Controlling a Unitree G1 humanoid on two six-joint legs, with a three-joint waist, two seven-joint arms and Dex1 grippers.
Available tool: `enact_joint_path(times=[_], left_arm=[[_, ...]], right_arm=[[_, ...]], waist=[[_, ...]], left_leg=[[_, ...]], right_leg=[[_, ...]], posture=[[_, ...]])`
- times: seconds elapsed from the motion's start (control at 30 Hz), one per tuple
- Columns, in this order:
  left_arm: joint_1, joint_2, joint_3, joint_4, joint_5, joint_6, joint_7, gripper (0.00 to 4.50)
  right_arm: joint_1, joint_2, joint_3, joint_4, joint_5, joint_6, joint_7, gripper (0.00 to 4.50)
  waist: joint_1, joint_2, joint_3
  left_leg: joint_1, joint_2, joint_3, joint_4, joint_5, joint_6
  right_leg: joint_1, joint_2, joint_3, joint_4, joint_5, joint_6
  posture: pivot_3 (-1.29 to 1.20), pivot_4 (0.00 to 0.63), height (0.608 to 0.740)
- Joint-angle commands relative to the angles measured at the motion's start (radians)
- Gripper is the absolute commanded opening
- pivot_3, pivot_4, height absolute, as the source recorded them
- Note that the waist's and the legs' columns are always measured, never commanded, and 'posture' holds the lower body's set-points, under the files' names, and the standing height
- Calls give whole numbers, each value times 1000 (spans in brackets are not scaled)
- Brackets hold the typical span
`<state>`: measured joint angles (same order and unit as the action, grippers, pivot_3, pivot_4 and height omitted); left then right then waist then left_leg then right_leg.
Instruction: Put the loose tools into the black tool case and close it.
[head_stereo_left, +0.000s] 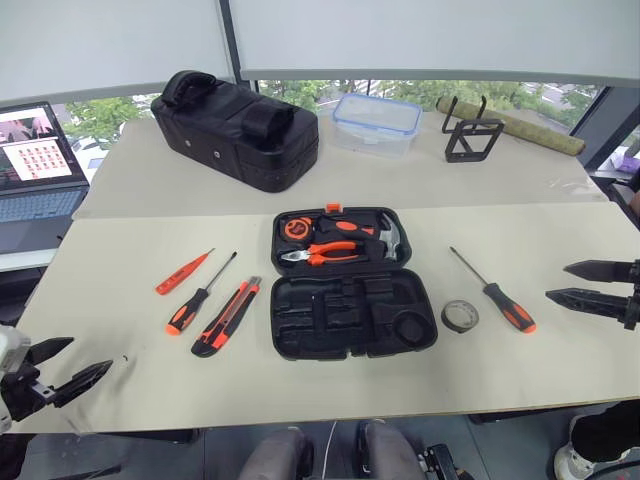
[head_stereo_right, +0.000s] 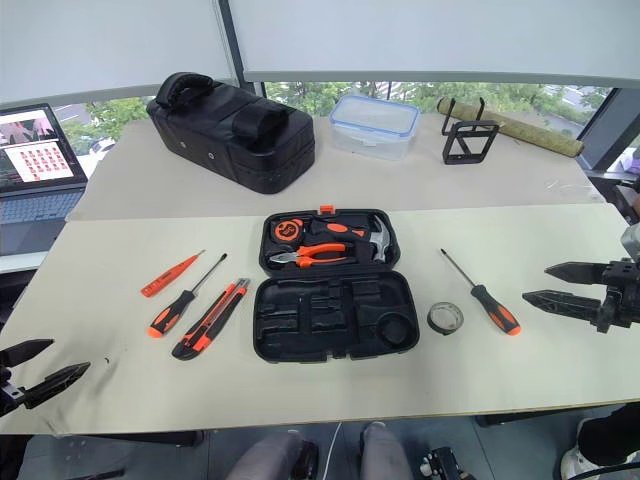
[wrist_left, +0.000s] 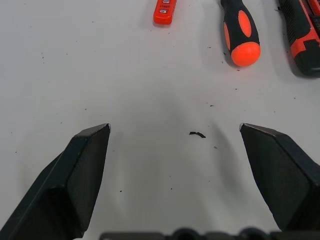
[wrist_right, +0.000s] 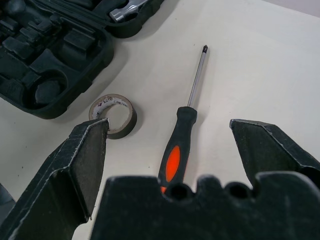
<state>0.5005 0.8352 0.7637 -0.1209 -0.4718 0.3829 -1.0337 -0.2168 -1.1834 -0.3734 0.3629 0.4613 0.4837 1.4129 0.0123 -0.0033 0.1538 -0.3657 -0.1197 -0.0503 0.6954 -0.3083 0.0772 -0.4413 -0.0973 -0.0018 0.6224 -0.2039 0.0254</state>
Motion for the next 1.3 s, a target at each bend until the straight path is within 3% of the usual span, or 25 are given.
enact_joint_path(times=[0.03,0.2,0.57,0.77,1.03,1.13,1.3], left_arm=[[8,-3,22,-27,-1,-1,9,4443],[-56,-1,9,-128,-79,139,88,4443],[-336,62,-213,-340,-115,527,375,4443],[-415,54,-360,-317,-66,542,419,4443],[-461,43,-495,-221,40,472,435,4443],[-465,36,-523,-200,56,454,427,3816],[-444,20,-535,-186,66,427,416,1972]], right_arm=[[-8,-11,-23,-1,8,-16,9,4497],[-14,11,-60,-79,25,-22,-43,4497],[-25,124,-49,-622,238,183,-211,4497],[-42,176,1,-772,304,209,-271,4497],[-53,199,47,-792,313,187,-294,4497],[-43,203,51,-795,310,177,-293,4500],[-34,203,53,-796,308,166,-290,4500]], waist=[[0,0,0],[2,0,0],[0,0,0],[1,0,0],[3,0,0],[6,0,0],[6,0,0]], left_leg=[[0,0,0,0,0,0],[0,0,0,0,0,0],[-1,0,-1,0,0,-1],[-1,-1,-1,1,0,-1],[-1,-1,-1,1,1,-2],[-1,-1,-1,1,1,-2],[0,-1,-1,1,1,-2]], right_leg=[[0,0,0,0,0,0],[0,0,0,0,0,0],[-1,2,0,2,0,0],[-2,2,0,2,0,0],[-2,1,0,2,0,0],[-2,1,0,2,0,0],[-2,1,0,2,0,0]], posture=[[0,150,722],[0,150,722],[0,150,722],[0,150,722],[0,150,722],[0,150,722],[0,150,722]])
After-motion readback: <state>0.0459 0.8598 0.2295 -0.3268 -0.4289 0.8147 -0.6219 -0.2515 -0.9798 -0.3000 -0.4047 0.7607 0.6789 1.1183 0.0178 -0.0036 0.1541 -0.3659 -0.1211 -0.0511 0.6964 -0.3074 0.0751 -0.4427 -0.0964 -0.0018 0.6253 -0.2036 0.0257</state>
